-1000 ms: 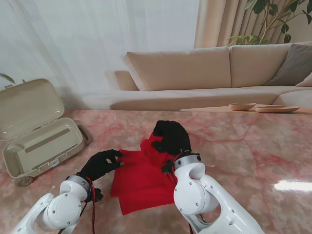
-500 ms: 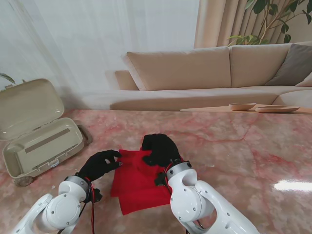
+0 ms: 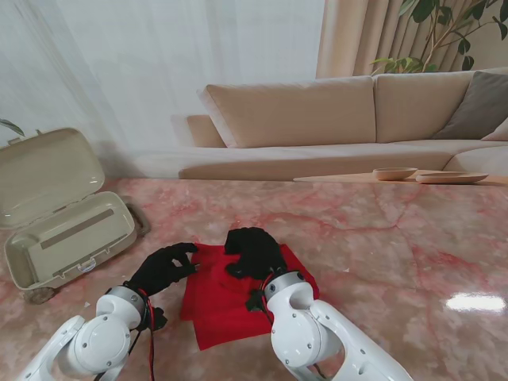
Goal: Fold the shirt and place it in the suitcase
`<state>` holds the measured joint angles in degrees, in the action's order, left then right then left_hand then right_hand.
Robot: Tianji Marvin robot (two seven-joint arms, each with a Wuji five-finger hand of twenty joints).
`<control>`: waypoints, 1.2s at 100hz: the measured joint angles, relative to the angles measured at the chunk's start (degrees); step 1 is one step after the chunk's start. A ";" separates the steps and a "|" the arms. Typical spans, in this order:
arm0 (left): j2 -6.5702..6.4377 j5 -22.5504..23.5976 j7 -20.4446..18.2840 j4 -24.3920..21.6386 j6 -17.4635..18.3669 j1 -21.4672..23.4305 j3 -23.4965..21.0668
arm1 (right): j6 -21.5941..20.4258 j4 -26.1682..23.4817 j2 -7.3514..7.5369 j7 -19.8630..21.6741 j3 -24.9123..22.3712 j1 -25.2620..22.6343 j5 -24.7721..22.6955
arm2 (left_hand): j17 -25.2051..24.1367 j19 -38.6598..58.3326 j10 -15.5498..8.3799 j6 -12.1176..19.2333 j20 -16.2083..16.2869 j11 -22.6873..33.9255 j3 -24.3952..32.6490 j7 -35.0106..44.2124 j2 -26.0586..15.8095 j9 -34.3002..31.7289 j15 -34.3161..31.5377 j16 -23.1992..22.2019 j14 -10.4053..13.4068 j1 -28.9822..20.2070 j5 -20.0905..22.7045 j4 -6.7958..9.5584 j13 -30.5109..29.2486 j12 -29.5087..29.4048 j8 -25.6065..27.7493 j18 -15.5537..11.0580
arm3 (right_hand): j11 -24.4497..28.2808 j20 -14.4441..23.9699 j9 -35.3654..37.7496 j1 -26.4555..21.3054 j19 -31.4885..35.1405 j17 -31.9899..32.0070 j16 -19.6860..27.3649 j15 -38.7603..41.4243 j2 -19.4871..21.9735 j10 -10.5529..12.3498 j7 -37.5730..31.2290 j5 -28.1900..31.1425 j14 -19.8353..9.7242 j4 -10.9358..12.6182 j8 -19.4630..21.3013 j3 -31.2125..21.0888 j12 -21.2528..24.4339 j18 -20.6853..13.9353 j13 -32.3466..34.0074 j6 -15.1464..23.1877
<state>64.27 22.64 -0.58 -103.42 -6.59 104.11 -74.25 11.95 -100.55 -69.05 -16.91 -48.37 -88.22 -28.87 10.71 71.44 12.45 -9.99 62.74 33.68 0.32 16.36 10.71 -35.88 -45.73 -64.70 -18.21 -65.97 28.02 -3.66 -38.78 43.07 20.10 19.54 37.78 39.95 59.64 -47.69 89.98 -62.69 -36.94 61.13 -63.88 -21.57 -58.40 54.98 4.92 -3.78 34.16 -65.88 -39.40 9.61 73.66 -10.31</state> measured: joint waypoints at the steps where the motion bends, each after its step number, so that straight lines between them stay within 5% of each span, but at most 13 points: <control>1: -0.01 -0.07 -0.09 0.04 0.09 -0.04 0.01 | 0.03 -0.04 -0.01 -0.03 -0.06 -0.02 -0.06 | -0.05 0.00 0.05 0.00 0.00 -0.36 0.00 0.19 0.00 0.00 0.09 0.28 -0.03 0.01 0.00 0.00 0.16 -0.64 -0.36 0.00 | 0.00 0.00 0.00 0.00 0.00 0.00 0.00 0.00 0.00 0.00 0.00 0.00 0.00 0.00 0.00 0.00 0.00 0.00 0.00 0.00; 27: -0.03 -0.78 0.03 0.94 0.76 -1.01 0.75 | 1.72 -0.25 -0.57 -3.84 0.12 0.36 -0.83 | -0.70 -1.32 1.18 0.24 -0.53 -5.46 0.00 -0.94 -0.01 1.50 4.30 4.58 -0.55 0.02 -0.63 0.01 2.69 -7.68 -1.34 0.01 | 0.00 0.00 0.00 0.00 0.00 0.00 0.00 0.33 0.00 0.00 0.00 0.00 0.00 0.00 -0.01 0.00 0.00 0.00 0.00 -0.01; 45: 0.28 -0.07 1.19 0.50 0.33 -0.26 0.09 | 4.50 0.79 -2.61 -10.69 0.42 1.50 -0.57 | -0.70 -1.39 1.20 0.24 -0.83 -5.47 0.03 -1.56 -0.62 1.50 4.30 4.70 -0.56 0.02 -0.63 0.01 2.70 -8.01 -1.34 0.01 | 0.18 0.00 -0.52 0.00 0.00 0.00 0.00 0.43 0.17 0.00 0.00 -0.04 -0.23 0.00 -0.01 0.00 0.00 -0.23 -0.07 -0.02; 66: 0.30 -0.58 1.33 0.21 -0.04 0.11 -0.10 | 5.69 0.23 -4.04 -13.31 -0.47 1.83 -0.32 | -0.70 -1.39 1.34 0.24 -0.86 -5.47 0.03 -1.57 -0.62 1.50 4.30 4.95 -0.59 0.02 -0.63 0.01 2.70 -8.36 -1.34 0.01 | 0.85 0.00 -1.11 0.00 0.00 0.00 0.01 0.43 0.60 0.00 0.00 -0.10 -0.38 0.00 -0.01 0.00 0.00 -0.41 -0.17 -0.02; 120: 0.39 -0.93 1.41 0.21 -0.48 0.59 -0.44 | 2.04 3.78 -2.29 -4.18 2.95 2.64 1.23 | -0.70 -1.39 1.57 0.24 -0.91 -5.47 0.04 -1.57 -0.62 1.50 4.30 4.98 -0.61 0.02 -0.63 0.01 2.70 -8.41 -1.34 0.02 | 1.18 0.00 -1.45 0.00 0.00 0.09 0.02 -0.15 1.22 0.00 0.04 -0.12 -0.38 0.00 0.08 0.67 0.09 -0.43 -0.45 -0.02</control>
<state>64.66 21.71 0.82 -103.21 -7.06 104.70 -74.69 13.98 -96.77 -71.34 -21.09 -45.42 -85.57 -27.64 10.01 70.05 14.02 -9.75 61.83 28.21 0.35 14.80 10.09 -34.38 -41.43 -59.71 -18.82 -65.95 27.39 -3.64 -36.07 34.67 18.76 19.56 38.96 39.95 58.18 -47.69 89.98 -62.60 -36.92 60.97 -62.65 -21.57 -58.36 54.86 4.54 -3.78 34.23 -65.21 -39.31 9.18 73.21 -10.32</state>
